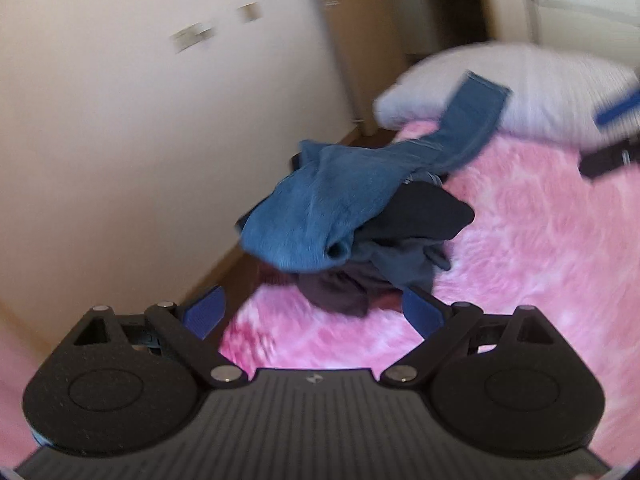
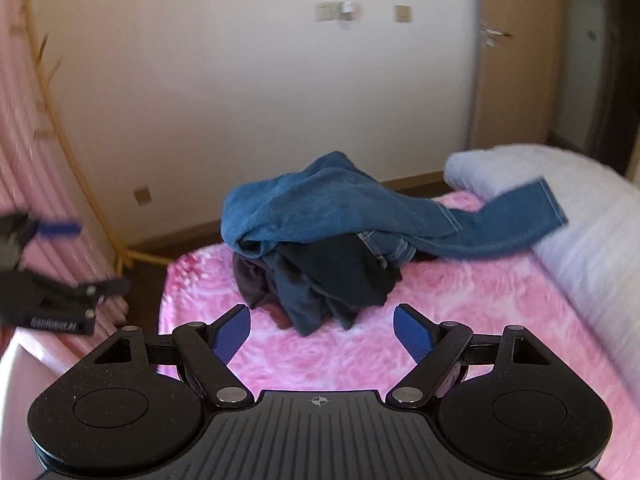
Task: Fold clothes
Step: 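Approach the pile of blue jeans with both grippers open, then grasp the blue jeans with the left gripper and lift them off the pile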
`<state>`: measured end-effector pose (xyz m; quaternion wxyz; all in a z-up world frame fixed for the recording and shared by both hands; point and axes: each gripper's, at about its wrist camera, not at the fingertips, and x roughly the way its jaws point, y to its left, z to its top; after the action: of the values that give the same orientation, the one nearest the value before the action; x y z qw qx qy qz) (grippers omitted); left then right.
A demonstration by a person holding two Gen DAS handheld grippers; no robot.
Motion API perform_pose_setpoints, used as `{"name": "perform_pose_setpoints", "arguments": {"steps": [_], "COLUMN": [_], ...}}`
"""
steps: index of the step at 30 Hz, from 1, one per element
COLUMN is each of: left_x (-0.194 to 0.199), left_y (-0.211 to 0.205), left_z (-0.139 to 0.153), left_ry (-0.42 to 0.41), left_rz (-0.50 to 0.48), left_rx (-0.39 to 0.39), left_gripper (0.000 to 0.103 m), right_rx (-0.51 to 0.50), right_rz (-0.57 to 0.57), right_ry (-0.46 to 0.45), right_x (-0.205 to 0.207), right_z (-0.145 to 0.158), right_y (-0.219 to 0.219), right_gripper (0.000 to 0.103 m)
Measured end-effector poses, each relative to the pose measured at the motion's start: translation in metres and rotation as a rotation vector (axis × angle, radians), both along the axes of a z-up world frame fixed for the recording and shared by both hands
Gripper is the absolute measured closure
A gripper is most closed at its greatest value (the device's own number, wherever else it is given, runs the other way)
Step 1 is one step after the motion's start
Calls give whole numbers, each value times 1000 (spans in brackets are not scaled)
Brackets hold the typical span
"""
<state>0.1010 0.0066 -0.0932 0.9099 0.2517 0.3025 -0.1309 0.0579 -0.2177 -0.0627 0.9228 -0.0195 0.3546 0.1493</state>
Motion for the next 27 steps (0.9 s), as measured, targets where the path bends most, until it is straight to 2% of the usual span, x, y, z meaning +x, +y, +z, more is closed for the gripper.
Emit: {"name": "perform_pose_setpoints", "arguments": {"steps": [4,10,12,14,16,18,20,24,26,27], "left_x": [72,175,200,217,219,219,222,249,267,275], "left_y": [-2,-15,-17,-17,-17,-15,-7,26,46,54], "left_z": [-40,-100,-114,-123,-124,-122,-108,-58,-33,-24], "left_ry": [14,88,123,151,134,124,111,151,141,130], "left_rz": [-150,-283,-308,-349,-439,-504,-495,-364,-317,-309], "left_rx": [61,62,68,88,142,165,96,-219,-339,-374], "left_gripper": [10,18,31,38,52,84,95,97,98,98], "right_rx": [-64,-95,-96,-89,-78,-75,-62,-36,-75,-99], "right_rz": [20,-16,-41,-73,-98,-101,-99,-103,-73,-51], "right_ry": [41,136,161,188,216,237,253,258,255,255], "right_x": [57,160,189,214,235,252,267,286,294,298], "right_z": [-22,-61,-73,-84,-92,-101,-107,-115,-122,-126], "right_y": [21,38,38,35,30,27,25,28,35,39], "right_gripper": [21,21,21,21,21,21,21,21,21,21]}}
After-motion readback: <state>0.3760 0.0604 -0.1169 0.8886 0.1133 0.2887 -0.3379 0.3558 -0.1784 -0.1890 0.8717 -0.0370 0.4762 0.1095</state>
